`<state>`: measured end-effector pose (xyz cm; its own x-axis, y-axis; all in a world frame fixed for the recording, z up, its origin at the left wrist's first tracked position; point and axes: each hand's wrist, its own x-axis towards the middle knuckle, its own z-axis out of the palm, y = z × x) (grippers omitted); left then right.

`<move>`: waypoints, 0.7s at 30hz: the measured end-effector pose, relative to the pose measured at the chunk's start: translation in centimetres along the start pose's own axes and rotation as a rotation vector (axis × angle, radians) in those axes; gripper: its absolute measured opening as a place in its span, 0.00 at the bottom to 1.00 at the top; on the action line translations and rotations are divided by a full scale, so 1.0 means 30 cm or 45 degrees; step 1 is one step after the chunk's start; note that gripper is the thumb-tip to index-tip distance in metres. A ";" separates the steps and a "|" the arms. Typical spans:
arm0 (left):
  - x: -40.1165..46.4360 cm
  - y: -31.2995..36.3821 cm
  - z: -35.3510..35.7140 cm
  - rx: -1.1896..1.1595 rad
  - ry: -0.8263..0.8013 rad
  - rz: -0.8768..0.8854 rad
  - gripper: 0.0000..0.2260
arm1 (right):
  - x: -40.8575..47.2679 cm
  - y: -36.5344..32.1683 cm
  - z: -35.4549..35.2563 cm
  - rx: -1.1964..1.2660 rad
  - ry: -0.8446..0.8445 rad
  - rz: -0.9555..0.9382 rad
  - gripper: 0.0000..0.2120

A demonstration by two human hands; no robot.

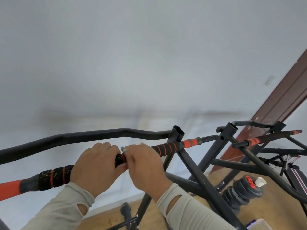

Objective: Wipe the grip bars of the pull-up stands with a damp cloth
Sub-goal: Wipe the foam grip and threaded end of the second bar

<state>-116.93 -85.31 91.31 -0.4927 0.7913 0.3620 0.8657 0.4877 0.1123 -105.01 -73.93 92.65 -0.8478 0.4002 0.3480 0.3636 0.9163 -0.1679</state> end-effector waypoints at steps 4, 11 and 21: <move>-0.009 0.007 -0.018 0.001 -0.038 -0.009 0.25 | -0.019 0.105 -0.038 -0.068 -0.038 -0.214 0.15; -0.010 0.020 -0.042 -0.018 -0.153 -0.063 0.25 | 0.038 0.397 -0.248 -0.663 -0.347 0.057 0.09; -0.012 0.018 -0.051 -0.022 -0.139 -0.057 0.24 | 0.026 0.075 -0.065 0.073 -0.165 0.134 0.13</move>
<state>-116.16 -85.89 92.68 -0.5369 0.8045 0.2538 0.8435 0.5179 0.1428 -104.09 -71.54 94.34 -0.8503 0.4849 0.2048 0.4333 0.8657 -0.2506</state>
